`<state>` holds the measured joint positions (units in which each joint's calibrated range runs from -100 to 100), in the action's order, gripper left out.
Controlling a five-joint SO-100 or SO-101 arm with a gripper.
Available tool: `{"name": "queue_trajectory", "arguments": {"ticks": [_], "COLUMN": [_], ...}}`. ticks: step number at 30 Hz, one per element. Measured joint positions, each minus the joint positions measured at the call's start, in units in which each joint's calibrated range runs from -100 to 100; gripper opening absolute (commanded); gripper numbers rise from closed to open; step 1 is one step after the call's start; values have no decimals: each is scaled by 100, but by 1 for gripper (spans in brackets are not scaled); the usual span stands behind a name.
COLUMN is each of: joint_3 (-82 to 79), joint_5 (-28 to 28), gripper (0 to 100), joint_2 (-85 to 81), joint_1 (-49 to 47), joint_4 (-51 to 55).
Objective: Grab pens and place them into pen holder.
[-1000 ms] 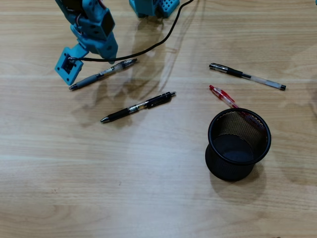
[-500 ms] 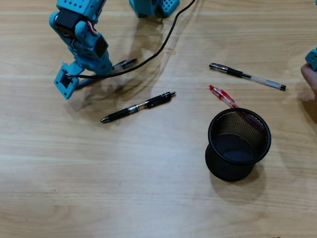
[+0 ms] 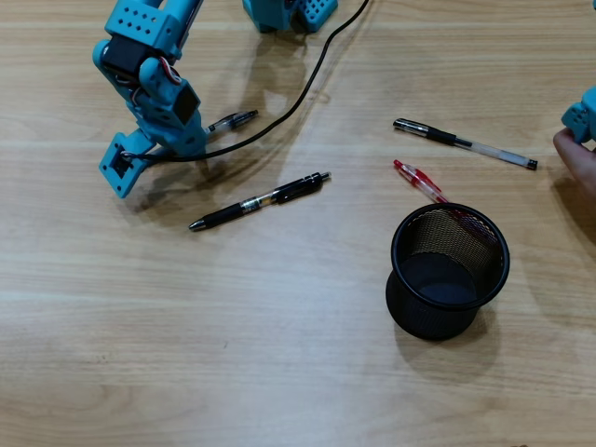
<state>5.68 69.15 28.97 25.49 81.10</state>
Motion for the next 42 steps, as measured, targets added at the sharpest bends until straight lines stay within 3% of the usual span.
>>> {"name": "queue_trajectory", "arguments": {"ticks": [4,14,21,42], "joint_3": [9,9,195,231], "joint_5": [0,0,-432,-655], "gripper": [1,2,2,2], "joint_2": [8,8,-25,-2668], "joint_1": [29,95,324,-200], "joint_4": [0,0,0,1079]}}
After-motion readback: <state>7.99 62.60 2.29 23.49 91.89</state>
